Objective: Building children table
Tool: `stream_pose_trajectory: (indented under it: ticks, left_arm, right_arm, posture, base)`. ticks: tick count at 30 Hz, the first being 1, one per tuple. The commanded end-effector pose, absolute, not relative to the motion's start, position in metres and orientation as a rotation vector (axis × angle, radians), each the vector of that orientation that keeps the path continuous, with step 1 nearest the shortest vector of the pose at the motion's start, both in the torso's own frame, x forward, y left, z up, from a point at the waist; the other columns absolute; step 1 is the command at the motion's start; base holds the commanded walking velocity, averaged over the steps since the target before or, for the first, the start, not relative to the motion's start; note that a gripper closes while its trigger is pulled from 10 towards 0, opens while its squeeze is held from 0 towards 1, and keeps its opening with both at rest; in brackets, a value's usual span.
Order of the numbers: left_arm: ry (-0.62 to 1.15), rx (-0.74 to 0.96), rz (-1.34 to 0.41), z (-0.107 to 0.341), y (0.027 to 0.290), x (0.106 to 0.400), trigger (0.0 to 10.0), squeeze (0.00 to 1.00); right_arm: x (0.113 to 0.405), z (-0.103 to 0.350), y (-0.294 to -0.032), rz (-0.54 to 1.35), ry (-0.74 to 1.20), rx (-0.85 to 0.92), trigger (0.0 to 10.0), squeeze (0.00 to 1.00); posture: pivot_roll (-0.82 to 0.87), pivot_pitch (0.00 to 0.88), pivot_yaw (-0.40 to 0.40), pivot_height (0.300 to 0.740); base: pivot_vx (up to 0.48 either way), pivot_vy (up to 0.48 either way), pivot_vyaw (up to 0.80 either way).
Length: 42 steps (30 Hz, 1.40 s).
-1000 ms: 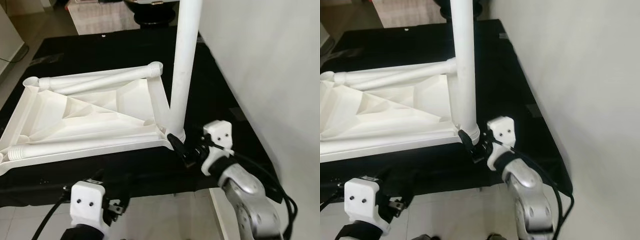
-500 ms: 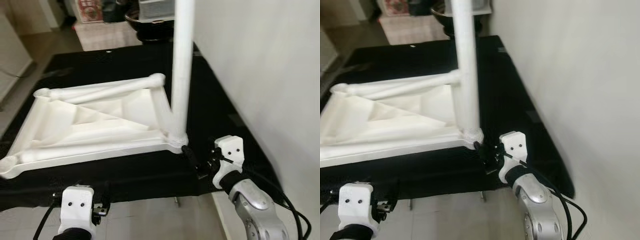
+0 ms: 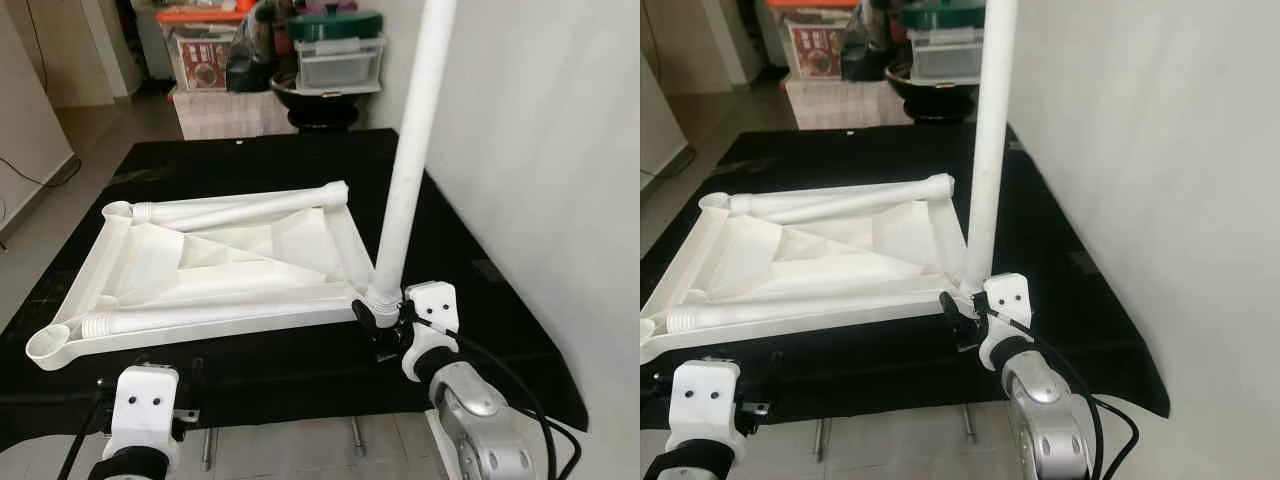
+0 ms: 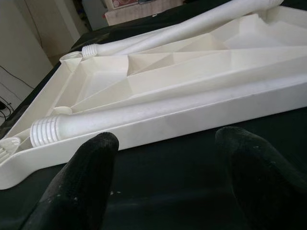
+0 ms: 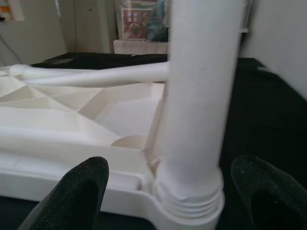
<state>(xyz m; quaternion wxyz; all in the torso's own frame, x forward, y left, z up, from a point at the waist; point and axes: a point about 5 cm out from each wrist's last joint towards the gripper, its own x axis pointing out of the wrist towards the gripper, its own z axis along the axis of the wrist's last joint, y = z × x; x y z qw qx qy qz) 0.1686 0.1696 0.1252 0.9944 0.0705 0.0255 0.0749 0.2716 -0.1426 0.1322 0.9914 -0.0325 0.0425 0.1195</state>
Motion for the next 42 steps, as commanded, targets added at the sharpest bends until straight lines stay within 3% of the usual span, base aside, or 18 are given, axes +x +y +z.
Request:
stream_pose_trajectory:
  ticks: [1, 42]
  left_arm:
    - [0.06, 0.141, 0.151, 0.122, 0.17, 0.169, 10.0, 0.0]
    - [0.002, 0.008, 0.122, 0.127, 0.169, 0.192, 10.0, 0.0]
  right_arm:
    - [0.273, 0.129, -0.146, 0.22, 0.091, -0.073, 10.0, 0.0]
    - [0.281, 0.126, -0.159, 0.186, 0.071, -0.118, 10.0, 0.0]
  posture:
    - [0.06, 0.025, 0.028, 0.74]
    - [-0.01, 0.0, 0.047, 0.74]
  base:
    - [0.0, 0.0, 0.0]
    - [0.0, 0.0, 0.0]
